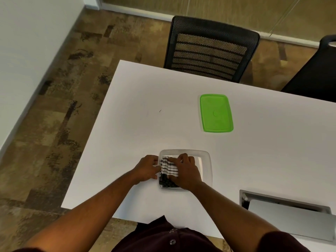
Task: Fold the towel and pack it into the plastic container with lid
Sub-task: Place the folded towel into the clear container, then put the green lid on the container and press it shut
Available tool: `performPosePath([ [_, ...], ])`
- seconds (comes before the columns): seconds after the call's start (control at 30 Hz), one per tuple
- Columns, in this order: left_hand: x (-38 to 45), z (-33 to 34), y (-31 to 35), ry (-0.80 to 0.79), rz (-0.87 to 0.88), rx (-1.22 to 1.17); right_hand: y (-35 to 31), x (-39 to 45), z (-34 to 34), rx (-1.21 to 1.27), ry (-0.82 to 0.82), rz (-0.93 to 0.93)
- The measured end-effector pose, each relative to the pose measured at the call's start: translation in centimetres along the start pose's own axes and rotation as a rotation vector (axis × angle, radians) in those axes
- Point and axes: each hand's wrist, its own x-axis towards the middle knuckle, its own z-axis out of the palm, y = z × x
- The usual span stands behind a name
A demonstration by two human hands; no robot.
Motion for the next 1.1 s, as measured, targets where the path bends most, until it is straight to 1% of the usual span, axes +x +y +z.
performPosePath([
  [0.07,0.1,-0.1,-0.1,0.0,0.0,-0.001,0.3,-0.2,-0.4,0.035,0.008,-0.011],
  [0.17,0.4,-0.2,-0.3,0.003,-0.013,0.008,1.0,-0.7,-1.7,0.194,0.122,-0.03],
  [0.27,0.8,-0.5,0.4,0.052,-0.012,0.175,1.8,-1.1,-3.9,0.415,0.273,-0.029],
  [0.33,1.4,-0.6,1.5,0.128,-0.002,0.28,2.4,-1.0,-5.5,0.518,0.328,0.004],
  [0.4,2.5,-0.6,3.0,0.221,0.001,0.32,3.1,-0.7,-6.9,0.626,0.364,0.069],
  [0.47,3.6,-0.5,4.9,0.277,0.005,0.271,3.9,-0.1,-7.9,0.713,0.414,0.136],
  [0.53,5.1,-0.2,6.8,0.263,0.018,0.223,5.0,0.8,-8.9,0.748,0.464,0.197],
  [0.63,7.4,0.7,9.8,0.22,0.02,0.179,7.4,2.6,-10.4,0.734,0.475,0.297],
  [0.77,10.5,2.3,12.6,0.181,0.002,0.129,10.5,4.9,-11.6,0.612,0.479,0.384],
  [0.83,12.0,3.0,13.8,0.182,-0.022,0.093,12.3,6.1,-12.2,0.577,0.485,0.438],
  [1.0,16.3,4.5,16.7,0.187,-0.015,0.025,16.7,9.0,-14.0,0.446,0.469,0.537],
  [1.1,18.5,5.5,18.4,0.162,-0.012,-0.024,18.9,10.5,-14.5,0.39,0.461,0.608],
])
